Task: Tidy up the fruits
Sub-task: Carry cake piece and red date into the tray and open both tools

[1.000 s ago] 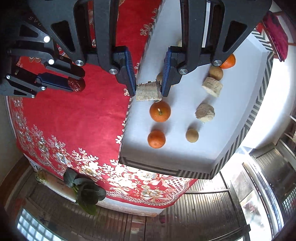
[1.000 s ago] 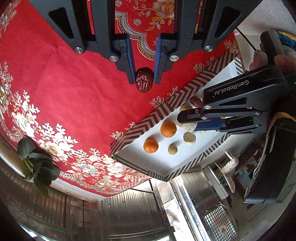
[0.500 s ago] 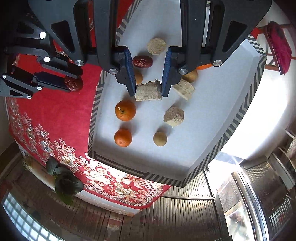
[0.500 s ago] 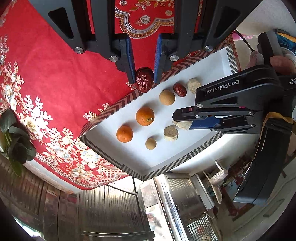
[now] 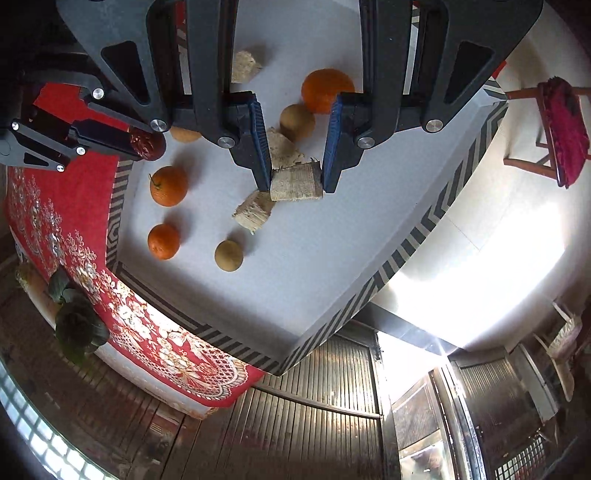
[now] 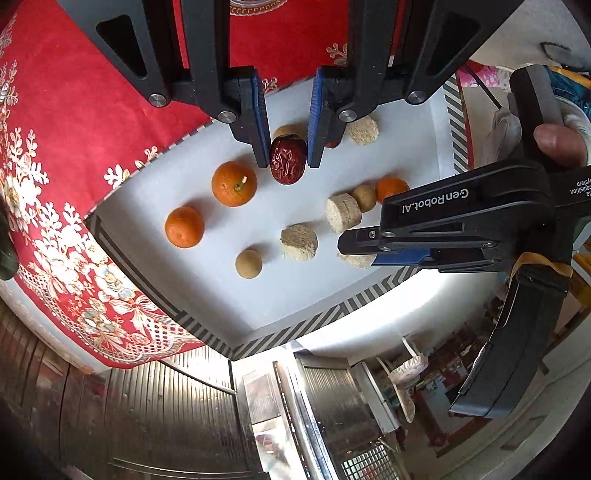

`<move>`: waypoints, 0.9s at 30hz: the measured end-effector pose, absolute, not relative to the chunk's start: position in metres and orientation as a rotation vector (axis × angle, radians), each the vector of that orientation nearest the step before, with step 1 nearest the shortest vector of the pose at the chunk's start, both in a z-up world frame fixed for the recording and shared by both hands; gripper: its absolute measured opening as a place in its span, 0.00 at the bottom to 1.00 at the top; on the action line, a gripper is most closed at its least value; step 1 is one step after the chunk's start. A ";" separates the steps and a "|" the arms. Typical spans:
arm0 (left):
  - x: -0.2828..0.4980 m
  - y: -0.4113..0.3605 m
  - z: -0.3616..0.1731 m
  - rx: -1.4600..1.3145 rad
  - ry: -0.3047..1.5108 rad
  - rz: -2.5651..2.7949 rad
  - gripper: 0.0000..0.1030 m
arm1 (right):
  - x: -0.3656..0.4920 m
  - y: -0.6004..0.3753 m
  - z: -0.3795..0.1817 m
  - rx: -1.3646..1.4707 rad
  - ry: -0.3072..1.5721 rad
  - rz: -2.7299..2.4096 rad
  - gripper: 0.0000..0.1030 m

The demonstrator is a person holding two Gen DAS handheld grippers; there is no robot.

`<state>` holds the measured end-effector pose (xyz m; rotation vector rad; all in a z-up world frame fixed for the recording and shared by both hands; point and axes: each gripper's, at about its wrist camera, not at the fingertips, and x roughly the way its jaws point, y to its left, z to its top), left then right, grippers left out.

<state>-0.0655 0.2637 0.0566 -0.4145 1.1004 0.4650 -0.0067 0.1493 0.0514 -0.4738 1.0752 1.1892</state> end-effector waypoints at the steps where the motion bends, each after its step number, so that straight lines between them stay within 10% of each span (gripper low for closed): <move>1: -0.065 0.266 0.055 -0.420 1.102 0.471 0.26 | -0.007 0.154 0.050 -0.479 1.079 1.198 0.18; 27: -0.053 0.280 0.030 -0.435 1.147 0.520 0.26 | -0.002 0.202 0.019 -0.591 1.066 1.185 0.19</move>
